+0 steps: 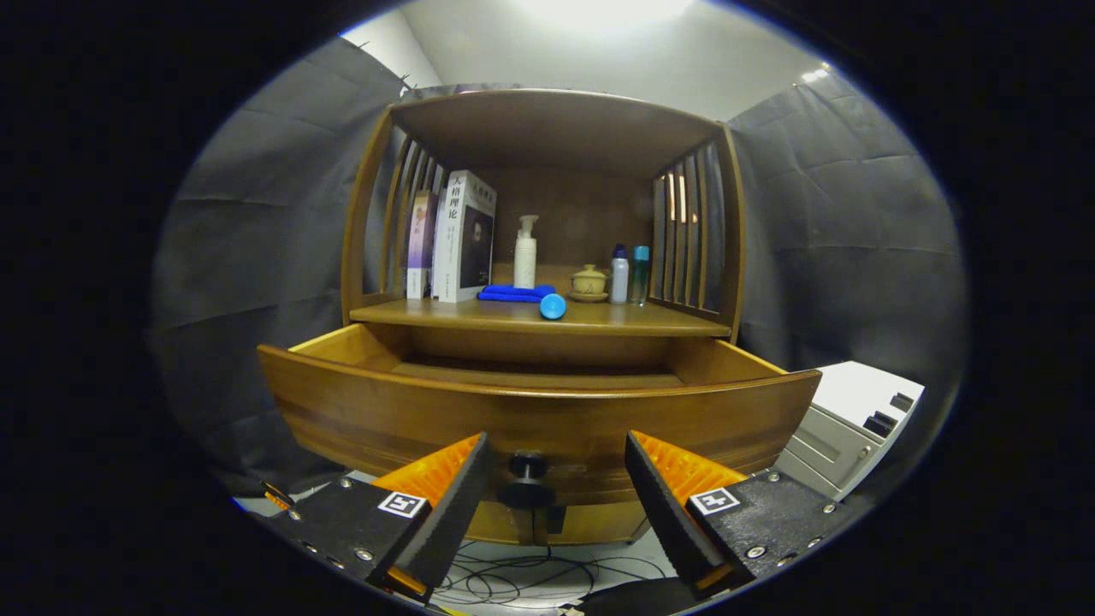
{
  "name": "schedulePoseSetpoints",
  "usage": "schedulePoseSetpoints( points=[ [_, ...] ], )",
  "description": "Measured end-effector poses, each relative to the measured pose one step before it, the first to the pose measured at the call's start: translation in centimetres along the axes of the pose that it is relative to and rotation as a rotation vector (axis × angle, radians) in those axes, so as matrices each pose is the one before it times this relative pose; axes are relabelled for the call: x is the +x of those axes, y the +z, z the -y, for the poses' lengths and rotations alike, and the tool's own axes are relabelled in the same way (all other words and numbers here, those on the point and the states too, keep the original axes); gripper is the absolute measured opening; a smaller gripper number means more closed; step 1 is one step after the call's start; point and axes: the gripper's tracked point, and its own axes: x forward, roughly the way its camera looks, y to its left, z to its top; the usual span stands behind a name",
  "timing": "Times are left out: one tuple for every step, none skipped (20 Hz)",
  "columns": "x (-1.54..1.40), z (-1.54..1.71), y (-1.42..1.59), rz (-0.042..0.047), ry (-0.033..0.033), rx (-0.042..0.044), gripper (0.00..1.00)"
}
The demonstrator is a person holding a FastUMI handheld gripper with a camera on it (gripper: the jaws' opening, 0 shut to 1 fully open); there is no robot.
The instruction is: Pull open the drawer, take out the items inside it, and place them on the countertop above the cabinet.
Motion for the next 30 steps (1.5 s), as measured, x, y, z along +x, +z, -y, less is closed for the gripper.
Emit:
schedulePoseSetpoints(
  points=[
    [0.16,-0.286,-0.541,-0.00979,0.00568,-0.0039,0.96],
    [0.297,-0.32,-0.275,-0.01025,0.00715,-0.00093,0.96],
    [0.293,-0.127,-0.035,-0.00217,0.00438,0.00068,0.96],
    [0.331,-0.106,0.261,0.00437,0.00402,0.00491,0.96],
    [0.341,0.094,0.357,0.01076,-0.00042,0.00707,0.96],
    [0.401,0.122,0.345,0.01177,0.00131,0.00905,0.96],
    [0.495,0.093,0.319,0.00951,0.00039,0.00806,0.96],
    [0.056,0.055,0.095,-0.00291,0.00079,0.00319,0.97],
    [0.332,0.116,0.057,0.00967,-0.00048,-0.00229,0.96],
    [0.006,-0.082,0.125,0.00993,-0.00114,0.00395,0.96],
    [-0.052,-0.093,-0.079,-0.00468,-0.00051,0.00275,0.96],
    [-0.081,-0.094,0.162,0.00713,0.00059,0.00589,0.97],
    [0.122,-0.052,0.235,0.00125,0.0006,0.00126,0.96],
    [0.33,0.04,0.317,0.00579,0.00076,0.00367,0.96],
    [0.165,-0.093,-0.46,-0.01531,0.00252,0.00074,0.96],
    [0.521,-0.03,0.421,0.00544,0.00314,0.00642,0.96],
    [0.257,-0.022,-0.202,-0.01134,0.00191,-0.00073,0.96],
    [0.634,0.024,0.2,-0.00153,0.00068,-0.00105,0.96],
    [0.351,-0.046,-0.016,-0.00578,0.00088,-0.00191,0.96],
    [0.682,0.03,0.121,-0.00316,0.00046,0.00081,0.96],
    [0.446,0.02,-0.049,-0.00027,0.0015,0.00077,0.96],
    [0.485,0.081,0.081,-0.00444,0.00085,-0.00037,0.95],
    [0.209,-0.022,0.088,0.00255,0.0018,0.00115,0.95],
    [0.495,0.025,0.02,-0.0041,0.0016,0.0019,0.95],
    [0.349,0.034,0.072,0.00337,0.00149,-0.00209,0.95],
    [0.445,0.032,0.04,-0.00136,0.00079,0.00092,0.95],
    [0.544,-0.046,0.033,0.00336,-0.00003,0.00103,0.95],
    [0.431,0.02,0.05,-0.00056,0.0,0.00029,0.95],
    [0.407,-0.014,0.0,0.00277,-0.00028,-0.00067,0.95],
    [0.452,0.061,0.076,0.00058,0.00022,-0.00191,0.95]
  ],
)
